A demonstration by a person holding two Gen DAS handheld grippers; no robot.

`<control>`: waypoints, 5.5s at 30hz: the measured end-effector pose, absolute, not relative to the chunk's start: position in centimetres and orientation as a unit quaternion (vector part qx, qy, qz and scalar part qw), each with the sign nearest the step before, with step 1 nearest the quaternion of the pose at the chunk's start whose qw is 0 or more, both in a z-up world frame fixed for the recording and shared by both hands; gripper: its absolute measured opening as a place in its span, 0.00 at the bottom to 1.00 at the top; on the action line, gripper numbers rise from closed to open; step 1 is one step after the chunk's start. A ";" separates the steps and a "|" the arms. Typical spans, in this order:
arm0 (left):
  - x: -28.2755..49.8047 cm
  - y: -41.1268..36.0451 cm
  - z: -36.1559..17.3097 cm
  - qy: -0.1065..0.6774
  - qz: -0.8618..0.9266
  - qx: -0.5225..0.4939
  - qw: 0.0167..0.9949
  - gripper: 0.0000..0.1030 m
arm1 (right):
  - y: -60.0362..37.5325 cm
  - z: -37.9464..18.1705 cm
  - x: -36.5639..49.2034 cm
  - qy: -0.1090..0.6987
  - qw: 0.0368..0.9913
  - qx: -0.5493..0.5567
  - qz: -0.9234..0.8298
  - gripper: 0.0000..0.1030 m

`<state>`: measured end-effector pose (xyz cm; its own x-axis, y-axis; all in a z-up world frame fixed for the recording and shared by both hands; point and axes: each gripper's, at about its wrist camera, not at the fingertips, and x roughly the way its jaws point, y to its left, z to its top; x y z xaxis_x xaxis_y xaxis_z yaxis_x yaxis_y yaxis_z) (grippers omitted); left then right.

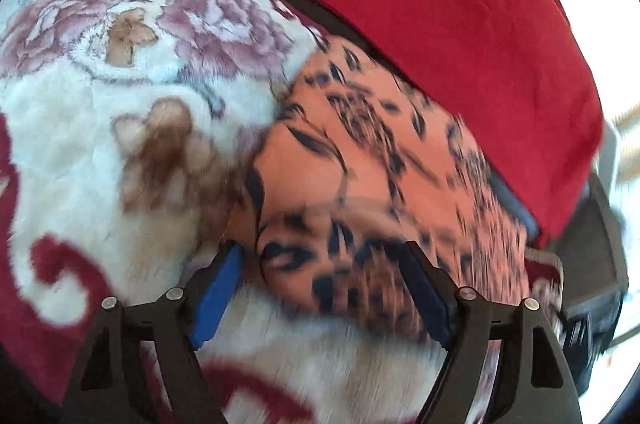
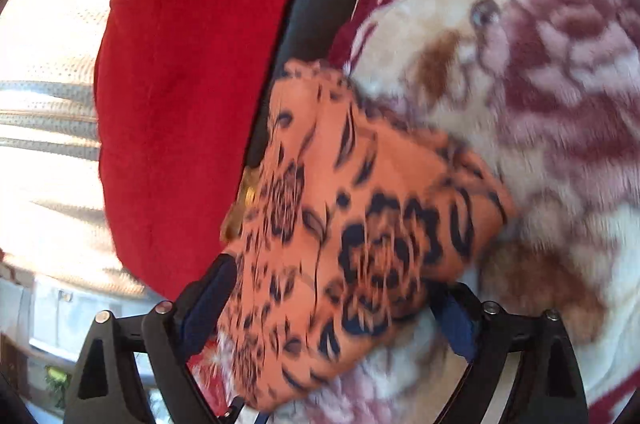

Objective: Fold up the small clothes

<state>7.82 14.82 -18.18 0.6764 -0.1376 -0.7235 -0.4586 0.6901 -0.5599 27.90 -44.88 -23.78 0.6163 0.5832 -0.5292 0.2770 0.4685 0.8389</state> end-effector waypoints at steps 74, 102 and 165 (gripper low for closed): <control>17.9 18.7 -16.9 0.448 -0.023 -0.220 0.866 0.55 | -41.6 -20.4 33.0 0.462 0.862 0.152 0.142 0.55; 18.8 17.9 -13.0 0.398 0.073 -0.124 0.906 0.50 | -43.2 -16.7 32.1 0.421 0.891 0.162 0.044 0.68; 15.0 1.2 -17.9 0.463 0.010 -0.017 0.886 0.93 | -37.3 -20.8 33.9 0.475 0.788 0.372 0.124 0.68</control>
